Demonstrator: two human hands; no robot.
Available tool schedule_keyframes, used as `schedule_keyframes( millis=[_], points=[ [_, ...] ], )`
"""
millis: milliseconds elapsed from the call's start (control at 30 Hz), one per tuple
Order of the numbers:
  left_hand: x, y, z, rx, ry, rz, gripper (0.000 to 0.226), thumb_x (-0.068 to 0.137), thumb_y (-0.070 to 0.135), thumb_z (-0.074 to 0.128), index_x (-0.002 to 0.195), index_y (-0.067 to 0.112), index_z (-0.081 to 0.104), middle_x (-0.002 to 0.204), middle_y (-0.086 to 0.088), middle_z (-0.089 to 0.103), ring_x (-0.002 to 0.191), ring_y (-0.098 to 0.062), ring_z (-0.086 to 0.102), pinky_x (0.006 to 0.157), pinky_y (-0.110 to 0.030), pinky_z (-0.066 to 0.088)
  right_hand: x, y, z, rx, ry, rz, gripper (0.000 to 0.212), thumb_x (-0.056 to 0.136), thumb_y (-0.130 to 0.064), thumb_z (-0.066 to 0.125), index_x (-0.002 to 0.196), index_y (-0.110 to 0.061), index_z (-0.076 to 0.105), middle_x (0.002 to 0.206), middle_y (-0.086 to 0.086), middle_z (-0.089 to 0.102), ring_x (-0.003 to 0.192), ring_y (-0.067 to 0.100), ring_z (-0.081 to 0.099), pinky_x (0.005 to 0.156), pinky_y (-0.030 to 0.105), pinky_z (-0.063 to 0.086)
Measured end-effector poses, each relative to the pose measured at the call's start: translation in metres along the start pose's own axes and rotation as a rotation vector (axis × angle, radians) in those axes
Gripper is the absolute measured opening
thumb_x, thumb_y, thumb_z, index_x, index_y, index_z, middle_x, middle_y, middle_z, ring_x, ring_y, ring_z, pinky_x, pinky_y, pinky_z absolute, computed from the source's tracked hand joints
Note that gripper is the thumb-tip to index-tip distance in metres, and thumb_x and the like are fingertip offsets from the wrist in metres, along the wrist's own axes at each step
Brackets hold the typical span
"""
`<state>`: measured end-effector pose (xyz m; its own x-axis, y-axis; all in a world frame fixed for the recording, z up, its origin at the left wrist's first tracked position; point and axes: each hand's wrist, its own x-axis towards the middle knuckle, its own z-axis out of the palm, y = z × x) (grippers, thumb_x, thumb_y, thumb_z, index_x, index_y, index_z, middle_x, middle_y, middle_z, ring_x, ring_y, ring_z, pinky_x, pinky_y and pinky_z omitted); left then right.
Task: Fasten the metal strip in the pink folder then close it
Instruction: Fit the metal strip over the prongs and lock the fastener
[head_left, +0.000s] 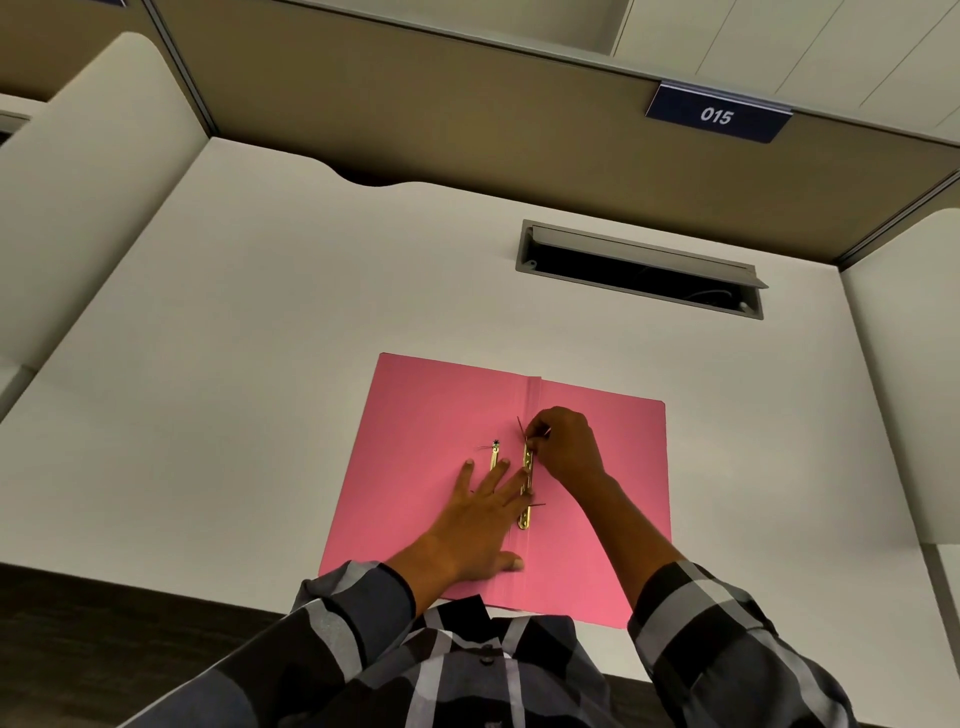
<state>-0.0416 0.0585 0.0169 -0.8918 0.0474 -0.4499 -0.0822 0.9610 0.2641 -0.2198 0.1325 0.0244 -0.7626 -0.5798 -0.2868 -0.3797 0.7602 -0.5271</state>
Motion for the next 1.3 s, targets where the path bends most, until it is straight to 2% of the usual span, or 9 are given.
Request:
schedule_keyframes(
  millis=[167,367,567,667,800,900,1300],
  points=[
    [-0.001,0.0,0.0,-0.001,-0.002,-0.01,0.099,0.093,0.068,0.058,0.169,0.026,0.009,0.179,-0.002,-0.009,0.164,-0.03,-0.013,0.126,-0.068,-0.011,0.0,-0.006,-0.002,-0.015,-0.016,-0.03,0.015,0.084,0.001,0.076,0.097,-0.008,0.077,0.1,0.009,0.075,0.087,0.023,0.068,0.079,0.034,0.059],
    [-0.002,0.002,-0.002,-0.007,-0.011,-0.015,0.099,0.094,0.066,0.058,0.169,0.025,0.008,0.178,-0.002,-0.009,0.164,-0.03,-0.013,0.126,-0.069,-0.008,-0.006,-0.012,-0.006,-0.05,-0.086,-0.064,0.033,0.078,0.0,0.077,0.108,-0.012,0.073,0.108,0.003,0.071,0.091,0.018,0.064,0.074,0.029,0.058],
    [-0.002,0.003,-0.003,-0.004,-0.011,-0.022,0.099,0.094,0.066,0.058,0.169,0.024,0.009,0.178,-0.003,-0.009,0.164,-0.03,-0.012,0.126,-0.07,-0.008,-0.01,-0.008,-0.009,-0.088,-0.152,-0.081,0.023,0.077,-0.002,0.077,0.097,-0.013,0.077,0.101,0.003,0.072,0.089,0.02,0.066,0.074,0.029,0.059],
    [-0.001,0.002,-0.001,-0.004,-0.005,-0.023,0.099,0.093,0.066,0.059,0.168,0.025,0.008,0.178,-0.002,-0.01,0.164,-0.031,-0.012,0.126,-0.069,-0.01,-0.009,-0.003,-0.01,-0.069,-0.108,-0.069,0.015,0.081,-0.002,0.075,0.094,-0.01,0.077,0.095,0.005,0.075,0.084,0.019,0.067,0.069,0.024,0.053],
    [0.0,0.003,-0.001,0.002,0.004,-0.017,0.099,0.093,0.066,0.06,0.168,0.025,0.01,0.179,-0.002,-0.009,0.164,-0.031,-0.011,0.125,-0.069,-0.01,-0.005,0.004,-0.013,-0.045,-0.046,-0.026,0.01,0.083,-0.005,0.077,0.092,-0.008,0.079,0.092,0.009,0.077,0.08,0.018,0.066,0.073,0.031,0.058],
    [0.001,0.003,-0.002,0.002,0.013,-0.018,0.1,0.092,0.066,0.061,0.168,0.025,0.013,0.179,-0.003,-0.005,0.165,-0.031,-0.009,0.126,-0.07,-0.007,0.0,0.005,-0.013,-0.049,-0.038,0.001,0.011,0.084,-0.007,0.079,0.095,-0.007,0.08,0.093,0.01,0.078,0.079,0.017,0.065,0.073,0.029,0.054],
    [0.002,0.001,0.003,-0.001,0.025,-0.016,0.1,0.09,0.066,0.064,0.168,0.026,0.015,0.179,-0.003,-0.003,0.165,-0.031,-0.007,0.126,-0.071,-0.005,0.006,-0.006,-0.007,-0.107,-0.03,-0.001,0.013,0.085,-0.005,0.077,0.097,-0.004,0.081,0.091,0.012,0.079,0.079,0.025,0.074,0.082,0.039,0.063]
  ],
)
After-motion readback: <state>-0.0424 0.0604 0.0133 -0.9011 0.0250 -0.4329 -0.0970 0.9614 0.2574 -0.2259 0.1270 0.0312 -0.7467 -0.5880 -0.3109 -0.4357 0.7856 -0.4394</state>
